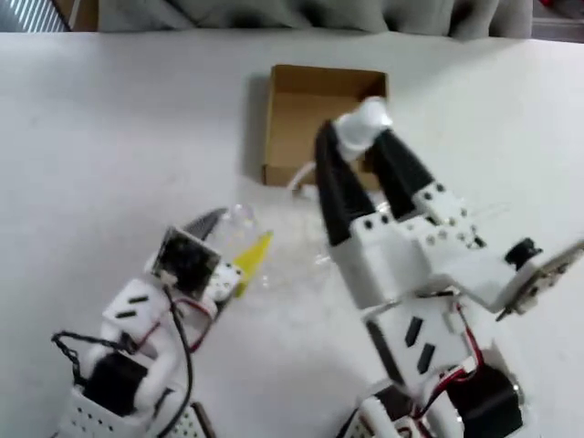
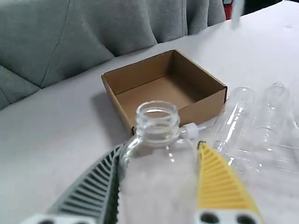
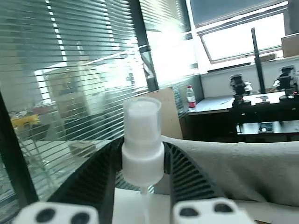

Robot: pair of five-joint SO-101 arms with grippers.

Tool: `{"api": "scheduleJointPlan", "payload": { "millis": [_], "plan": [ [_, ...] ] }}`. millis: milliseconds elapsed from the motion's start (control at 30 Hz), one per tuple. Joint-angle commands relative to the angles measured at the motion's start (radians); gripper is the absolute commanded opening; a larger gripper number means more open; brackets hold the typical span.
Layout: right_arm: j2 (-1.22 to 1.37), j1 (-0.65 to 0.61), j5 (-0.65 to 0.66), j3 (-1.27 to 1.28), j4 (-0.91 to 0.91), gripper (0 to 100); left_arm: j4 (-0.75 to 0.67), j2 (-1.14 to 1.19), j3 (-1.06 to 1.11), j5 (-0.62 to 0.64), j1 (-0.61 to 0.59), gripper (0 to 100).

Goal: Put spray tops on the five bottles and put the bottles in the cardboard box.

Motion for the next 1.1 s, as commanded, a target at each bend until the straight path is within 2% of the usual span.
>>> {"api": "scheduleJointPlan", "payload": {
  "millis": [0, 267, 533, 733, 833, 1067],
  "plan": [
    [0.018, -0.053, -0.011, -0.038, -0.016, 1.6, -0.026, -0.07, 0.017, 0.018, 0.022, 7],
    [-0.021, -0.039, -0.012, 0.138, -0.031, 1.6, -0.029, -0.137, 0.107, 0.012, 0.022, 7],
    [-0.229, -0.042, -0.012, 0.341, -0.209, 1.6, -0.057, -0.137, 0.123, 0.011, 0.022, 7],
    [-0.252, -0.048, -0.014, 0.359, -0.236, 1.6, -0.084, -0.137, 0.149, 0.009, 0.022, 7],
    [-0.252, -0.102, -0.014, 0.364, -0.231, 1.6, -0.126, -0.137, 0.172, 0.009, 0.016, 7],
    [-0.251, -0.119, -0.005, 0.365, -0.239, 1.6, -0.123, -0.137, 0.17, 0.009, 0.015, 7]
  ]
}}
